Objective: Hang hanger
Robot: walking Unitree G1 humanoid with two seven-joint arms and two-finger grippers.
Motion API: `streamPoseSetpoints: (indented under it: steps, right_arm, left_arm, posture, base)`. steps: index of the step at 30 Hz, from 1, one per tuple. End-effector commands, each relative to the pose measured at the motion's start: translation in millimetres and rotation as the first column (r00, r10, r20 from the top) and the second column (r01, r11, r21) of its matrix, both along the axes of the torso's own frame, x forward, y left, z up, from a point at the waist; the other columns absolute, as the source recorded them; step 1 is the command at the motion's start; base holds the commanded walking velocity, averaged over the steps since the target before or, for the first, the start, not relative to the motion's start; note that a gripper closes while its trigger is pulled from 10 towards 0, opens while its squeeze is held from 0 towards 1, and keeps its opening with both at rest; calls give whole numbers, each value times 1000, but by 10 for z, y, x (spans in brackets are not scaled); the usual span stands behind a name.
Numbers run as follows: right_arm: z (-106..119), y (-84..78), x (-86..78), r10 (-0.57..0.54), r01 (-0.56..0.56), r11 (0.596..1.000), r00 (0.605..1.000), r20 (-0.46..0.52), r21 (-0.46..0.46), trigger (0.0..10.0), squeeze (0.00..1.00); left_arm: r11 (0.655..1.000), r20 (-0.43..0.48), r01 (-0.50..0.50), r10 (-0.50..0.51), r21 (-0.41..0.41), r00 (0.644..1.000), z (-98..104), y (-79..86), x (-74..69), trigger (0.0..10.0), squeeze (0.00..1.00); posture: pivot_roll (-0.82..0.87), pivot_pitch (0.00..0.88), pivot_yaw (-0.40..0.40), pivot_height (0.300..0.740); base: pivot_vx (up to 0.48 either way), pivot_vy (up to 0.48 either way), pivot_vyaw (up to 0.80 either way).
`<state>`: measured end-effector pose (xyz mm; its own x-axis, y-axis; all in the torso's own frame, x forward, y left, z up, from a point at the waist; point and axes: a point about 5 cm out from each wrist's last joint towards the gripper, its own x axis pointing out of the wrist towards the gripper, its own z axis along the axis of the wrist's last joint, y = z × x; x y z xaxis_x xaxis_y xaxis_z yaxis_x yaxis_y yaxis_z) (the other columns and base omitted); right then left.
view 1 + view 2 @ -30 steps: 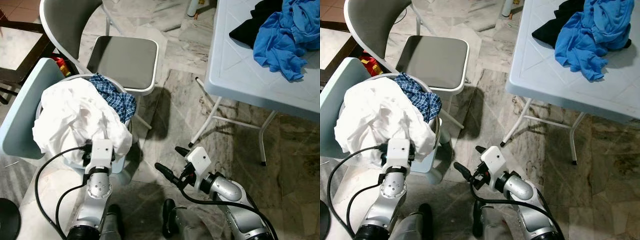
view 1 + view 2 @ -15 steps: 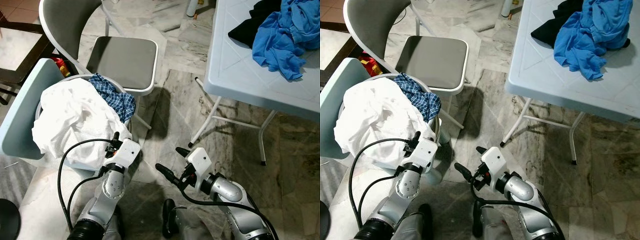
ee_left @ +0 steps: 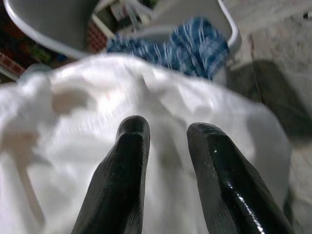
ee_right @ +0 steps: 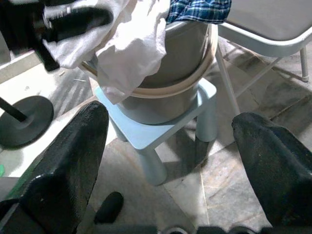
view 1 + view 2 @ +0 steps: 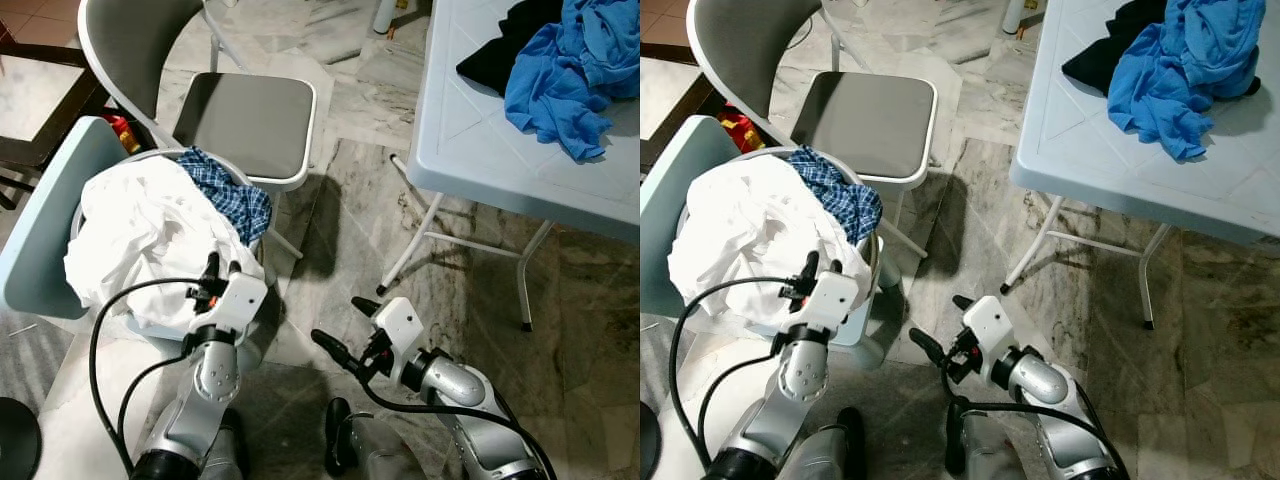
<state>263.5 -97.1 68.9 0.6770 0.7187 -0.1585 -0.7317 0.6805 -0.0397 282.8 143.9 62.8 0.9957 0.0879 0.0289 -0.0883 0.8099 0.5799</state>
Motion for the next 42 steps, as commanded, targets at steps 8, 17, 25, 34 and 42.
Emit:
streamPoseSetpoints:
  steps: [8,17,25,34,42]
  right_arm:
    - [-82,-19,-71,-1,1,1000,999,-35,-11,10000,0]
    - [-79,-43,-66,-16,16,1000,999,-31,-12,10000,0]
    - [-78,-38,-57,-21,21,1000,999,-30,-10,10000,0]
    - [-81,-49,-44,-19,19,1000,999,-30,-13,10000,0]
    - [-88,-52,-46,-17,16,1000,999,-31,-16,10000,0]
  left_arm:
    - [996,-64,-45,40,-78,997,-66,-13,81,10000,1000]
    - [998,-67,-55,53,-33,996,-69,-29,182,10000,1000]
    - [996,-109,-76,70,-47,992,-148,-5,179,10000,1000]
    - [992,-87,-115,110,-47,990,-124,55,178,10000,1000]
    - [982,-131,-182,173,-59,976,-227,307,107,0,180]
  posture:
    - [-123,334,-111,740]
    - [-140,321,-100,740]
    - [-135,316,-95,740]
    - [-130,313,-97,740]
    - [-128,310,-101,740]
  base:
    - [0,0,0]
    - [0,0,0]
    - [0,0,0]
    - [0,0,0]
    - [0,0,0]
